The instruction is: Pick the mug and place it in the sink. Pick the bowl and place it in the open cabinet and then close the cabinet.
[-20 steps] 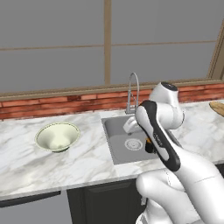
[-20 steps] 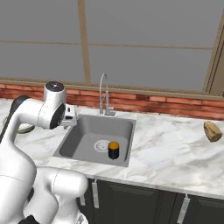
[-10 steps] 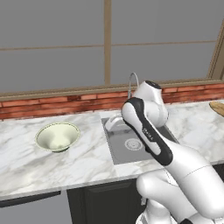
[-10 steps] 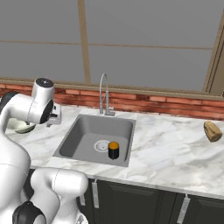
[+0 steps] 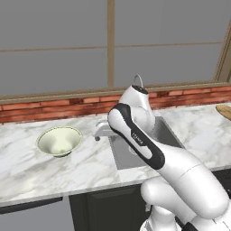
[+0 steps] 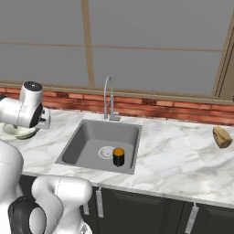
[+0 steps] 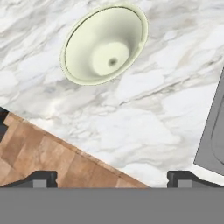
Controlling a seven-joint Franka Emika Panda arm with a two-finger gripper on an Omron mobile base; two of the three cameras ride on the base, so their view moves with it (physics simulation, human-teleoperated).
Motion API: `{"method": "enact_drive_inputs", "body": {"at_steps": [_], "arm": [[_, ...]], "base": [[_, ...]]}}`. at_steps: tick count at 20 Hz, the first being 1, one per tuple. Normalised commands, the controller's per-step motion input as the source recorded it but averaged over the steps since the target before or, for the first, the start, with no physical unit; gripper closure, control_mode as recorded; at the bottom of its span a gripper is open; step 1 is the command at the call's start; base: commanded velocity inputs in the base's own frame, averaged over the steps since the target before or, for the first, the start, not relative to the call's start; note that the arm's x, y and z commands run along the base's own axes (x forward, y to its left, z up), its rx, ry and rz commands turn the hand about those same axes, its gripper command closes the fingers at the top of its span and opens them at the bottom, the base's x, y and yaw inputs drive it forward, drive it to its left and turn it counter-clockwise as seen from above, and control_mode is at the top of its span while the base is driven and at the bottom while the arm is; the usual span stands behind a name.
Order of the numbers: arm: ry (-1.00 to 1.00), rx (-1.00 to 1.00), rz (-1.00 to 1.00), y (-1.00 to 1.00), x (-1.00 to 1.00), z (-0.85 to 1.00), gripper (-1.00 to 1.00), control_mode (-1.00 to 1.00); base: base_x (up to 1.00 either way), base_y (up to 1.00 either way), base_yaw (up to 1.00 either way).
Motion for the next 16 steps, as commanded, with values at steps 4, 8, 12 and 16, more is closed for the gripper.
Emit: {"method": "enact_drive_inputs", "body": {"at_steps": [4,8,12,16], "arm": [[0.0,0.0,-0.07,0.45,0.31,0.0,-1.0,-1.0],[0.0,0.0,-0.1,0.27,0.31,-0.01,-1.0,-1.0],[0.0,0.0,-0.12,0.18,0.26,-0.11,-1.0,-1.0],[0.0,0.0,-0.11,0.03,0.17,-0.22,-1.0,-1.0]], "base": [[0.0,0.0,0.0],[0.0,0.0,0.0],[0.0,0.0,0.0],[0.0,0.0,0.0]]}}
